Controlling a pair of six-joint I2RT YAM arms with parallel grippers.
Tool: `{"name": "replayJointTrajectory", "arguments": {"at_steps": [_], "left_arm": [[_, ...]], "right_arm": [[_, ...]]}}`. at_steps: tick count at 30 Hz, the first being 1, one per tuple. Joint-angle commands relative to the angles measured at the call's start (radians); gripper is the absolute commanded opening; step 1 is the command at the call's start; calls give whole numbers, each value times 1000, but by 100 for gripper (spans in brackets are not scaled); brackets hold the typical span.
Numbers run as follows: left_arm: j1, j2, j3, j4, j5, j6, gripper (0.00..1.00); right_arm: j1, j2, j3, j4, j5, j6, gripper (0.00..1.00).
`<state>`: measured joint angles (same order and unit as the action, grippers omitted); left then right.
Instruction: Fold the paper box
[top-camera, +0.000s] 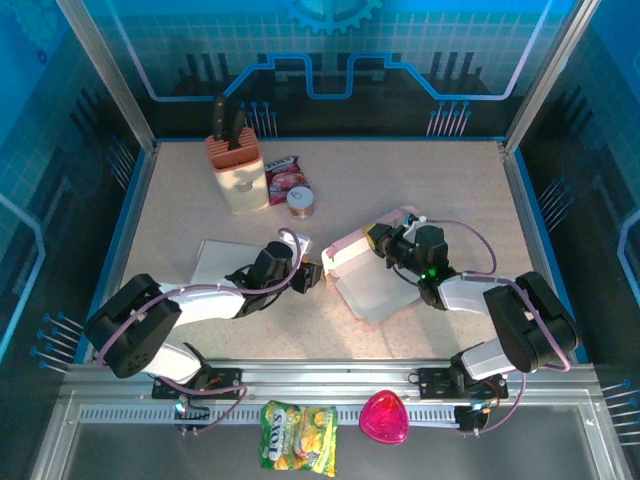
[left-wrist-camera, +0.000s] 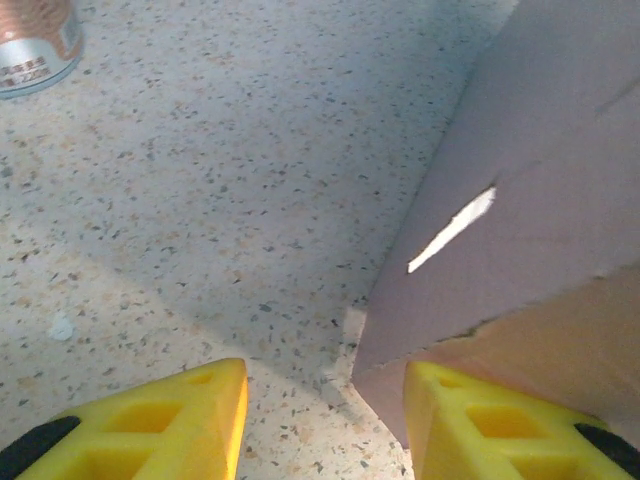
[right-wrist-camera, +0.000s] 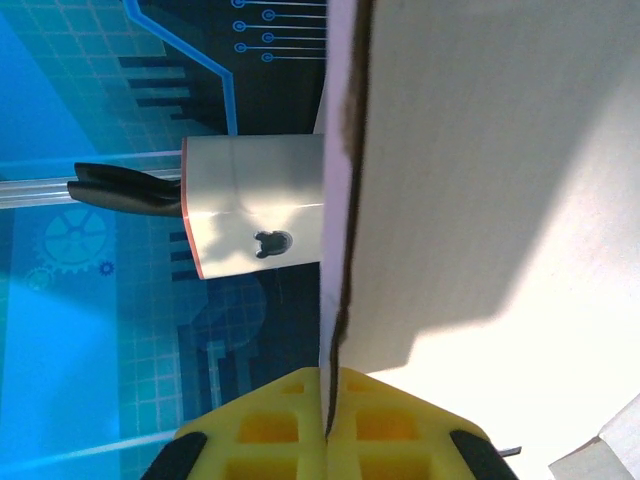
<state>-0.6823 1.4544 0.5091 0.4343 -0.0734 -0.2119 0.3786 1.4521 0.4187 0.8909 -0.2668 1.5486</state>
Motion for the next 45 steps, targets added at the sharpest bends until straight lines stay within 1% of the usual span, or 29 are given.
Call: {"name": "replayJointTrajectory", "arguments": {"at_steps": [1, 7, 9, 14, 18, 26, 29, 38, 40, 42, 45], "left_arm": [[-17, 14, -10, 99, 52, 79, 45], [-49, 27, -7, 116, 40, 109, 49], [-53, 35, 3, 106, 21, 112, 49], [-52, 53, 29, 90, -1, 120, 44], [-53, 60, 39, 92, 1, 128, 38], [-69, 76, 62, 95, 12, 154, 37], [-81, 82, 72, 99, 3, 156, 33], [-120, 109, 77, 134, -114, 99, 31], [-127, 121, 78, 145, -142, 87, 31], [-132, 129, 77, 154, -163, 64, 28], [-146, 134, 76, 172, -203, 32, 28]], "right_arm": [[-7, -12, 9, -35, -14, -4, 0], [-6, -11, 15, -35, -17, 0, 0], [-6, -16, 17, -37, -18, -1, 0], [-1, -25, 15, -47, -16, -1, 0], [-1, -25, 14, -47, -19, 1, 0], [3, -18, 15, -35, -20, 12, 0], [8, -17, 12, -28, -13, 16, 0], [34, -51, -3, -26, 51, 10, 0], [44, -60, -6, -27, 68, 7, 0], [60, -68, -13, -27, 93, 7, 0], [81, -77, -20, -40, 129, 1, 0]]}}
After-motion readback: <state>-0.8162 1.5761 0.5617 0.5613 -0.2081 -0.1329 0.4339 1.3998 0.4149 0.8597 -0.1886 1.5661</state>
